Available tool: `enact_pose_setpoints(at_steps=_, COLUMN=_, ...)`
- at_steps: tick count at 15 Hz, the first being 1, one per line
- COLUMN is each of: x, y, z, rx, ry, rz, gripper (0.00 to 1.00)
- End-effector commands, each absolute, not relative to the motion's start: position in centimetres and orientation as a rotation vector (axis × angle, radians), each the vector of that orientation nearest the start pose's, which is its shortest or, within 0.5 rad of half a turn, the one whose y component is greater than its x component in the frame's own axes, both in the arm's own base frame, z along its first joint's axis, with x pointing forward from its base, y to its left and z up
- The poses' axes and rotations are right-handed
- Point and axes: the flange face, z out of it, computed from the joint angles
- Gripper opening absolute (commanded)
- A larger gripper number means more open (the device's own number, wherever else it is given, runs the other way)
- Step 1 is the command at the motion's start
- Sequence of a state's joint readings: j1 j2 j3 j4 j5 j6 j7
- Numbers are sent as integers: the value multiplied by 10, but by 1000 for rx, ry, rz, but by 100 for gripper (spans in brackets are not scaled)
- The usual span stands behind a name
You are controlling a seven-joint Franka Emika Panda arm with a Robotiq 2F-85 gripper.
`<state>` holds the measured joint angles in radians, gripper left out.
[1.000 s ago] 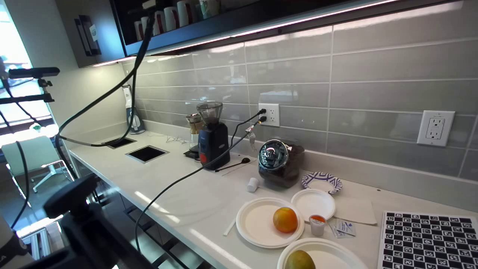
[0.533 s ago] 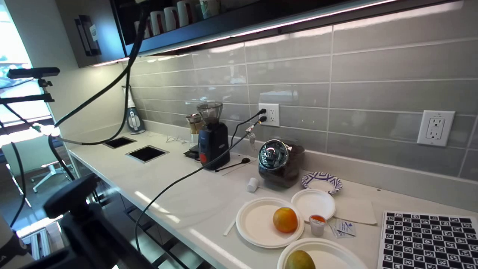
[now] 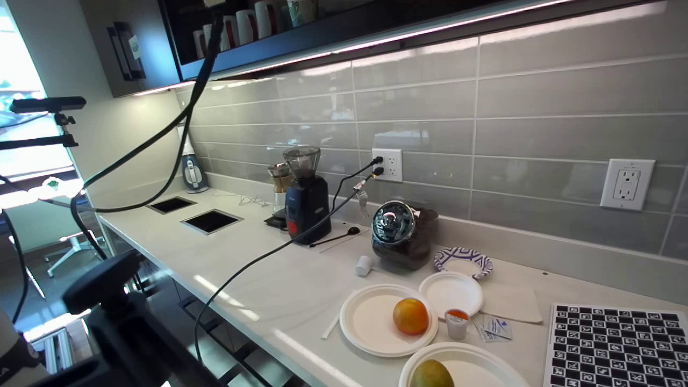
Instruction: Unstack the coffee cups then place the cup on the right in the cup on the left.
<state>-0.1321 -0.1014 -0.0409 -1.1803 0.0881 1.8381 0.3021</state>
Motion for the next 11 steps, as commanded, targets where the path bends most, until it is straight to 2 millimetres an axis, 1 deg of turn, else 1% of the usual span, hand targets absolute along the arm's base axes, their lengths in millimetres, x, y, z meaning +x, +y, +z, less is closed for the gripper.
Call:
enact_pose_setpoints(at_steps=1, x=466, y=-81, z=879, rx=-2730, ry=565, rz=-1132, gripper=100)
enact_pose_setpoints(at_steps=8, x=457, y=-78, z=861, rx=-2764, ry=509, rz=-1146, gripper=100)
enact_pose_setpoints(at_steps=9, x=468, y=-80, z=867, rx=-2762, ry=539, rz=-1124, gripper=100)
enact_pose_setpoints(at_steps=11, x=465, y=-79, z=864, rx=-2764, ry=534, rz=-1124, gripper=100)
